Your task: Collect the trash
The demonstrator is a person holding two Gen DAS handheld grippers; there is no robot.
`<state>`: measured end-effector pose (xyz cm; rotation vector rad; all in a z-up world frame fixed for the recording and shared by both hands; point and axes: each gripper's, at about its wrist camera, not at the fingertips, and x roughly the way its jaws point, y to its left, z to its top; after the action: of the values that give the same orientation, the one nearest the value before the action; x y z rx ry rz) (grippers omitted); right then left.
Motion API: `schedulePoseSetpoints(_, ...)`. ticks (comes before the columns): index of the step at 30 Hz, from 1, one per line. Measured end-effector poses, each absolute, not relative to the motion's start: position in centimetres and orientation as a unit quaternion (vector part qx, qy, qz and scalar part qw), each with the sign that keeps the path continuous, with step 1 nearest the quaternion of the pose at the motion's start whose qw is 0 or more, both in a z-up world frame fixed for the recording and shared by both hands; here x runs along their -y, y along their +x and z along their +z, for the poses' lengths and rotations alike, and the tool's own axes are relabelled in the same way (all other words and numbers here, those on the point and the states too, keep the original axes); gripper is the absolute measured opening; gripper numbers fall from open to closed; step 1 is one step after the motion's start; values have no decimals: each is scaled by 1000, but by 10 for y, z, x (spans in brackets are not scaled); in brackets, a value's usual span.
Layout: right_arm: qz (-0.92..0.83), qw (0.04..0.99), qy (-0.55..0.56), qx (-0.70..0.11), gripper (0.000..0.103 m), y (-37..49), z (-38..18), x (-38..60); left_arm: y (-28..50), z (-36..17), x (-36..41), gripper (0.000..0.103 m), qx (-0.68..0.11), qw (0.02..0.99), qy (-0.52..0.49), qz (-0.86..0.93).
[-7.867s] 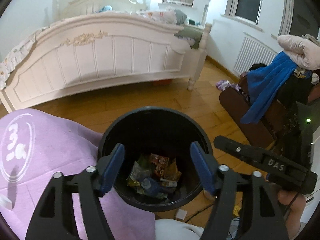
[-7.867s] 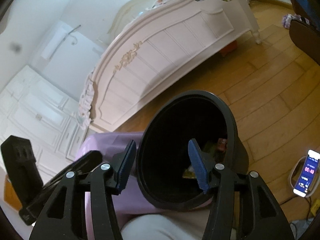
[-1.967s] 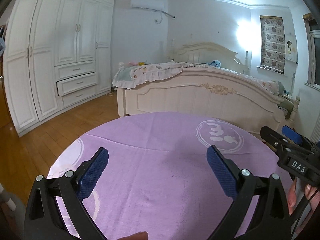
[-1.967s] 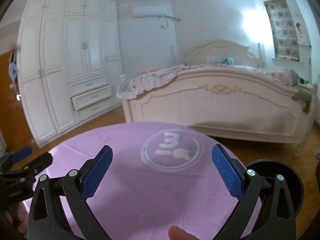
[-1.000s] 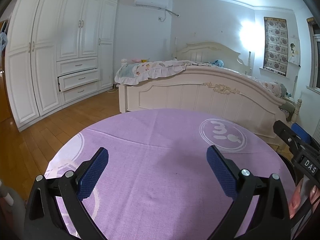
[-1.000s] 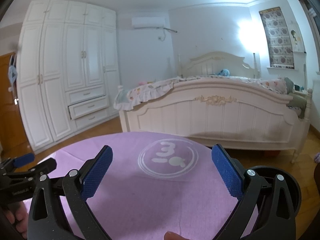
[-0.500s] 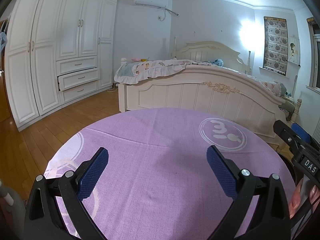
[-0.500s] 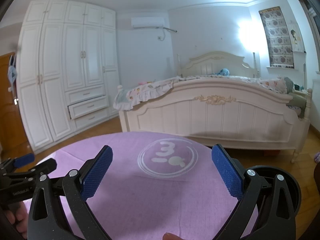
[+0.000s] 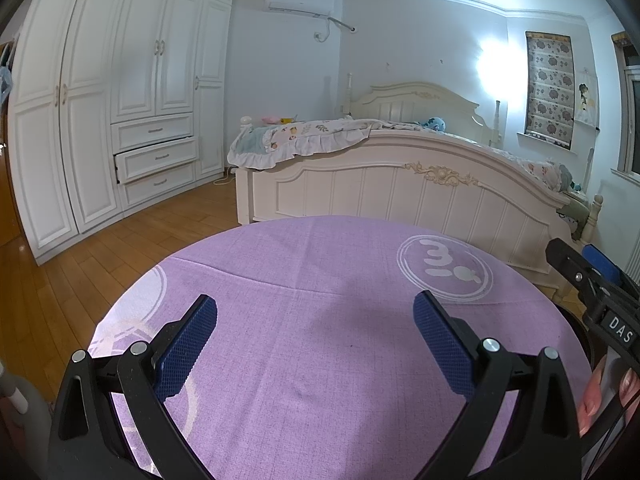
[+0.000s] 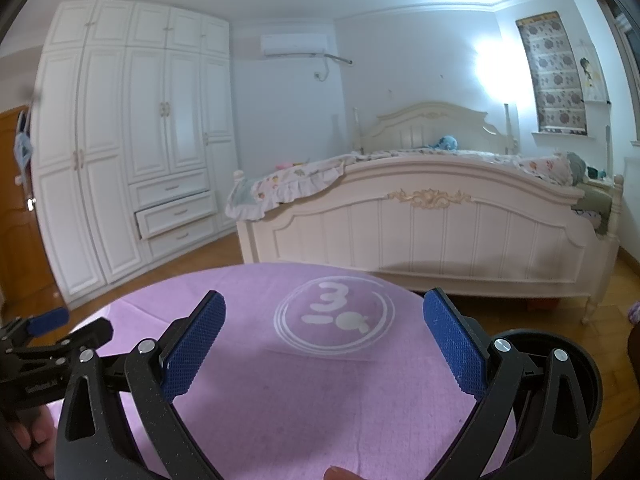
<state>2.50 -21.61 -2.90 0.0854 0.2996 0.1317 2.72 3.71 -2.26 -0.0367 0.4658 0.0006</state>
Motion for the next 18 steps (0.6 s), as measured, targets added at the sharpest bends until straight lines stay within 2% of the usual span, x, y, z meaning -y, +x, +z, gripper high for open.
schedulePoseSetpoints(18, 65, 986, 44, -149, 98, 25, -29, 215, 27, -23, -37, 98, -230, 973, -17, 0)
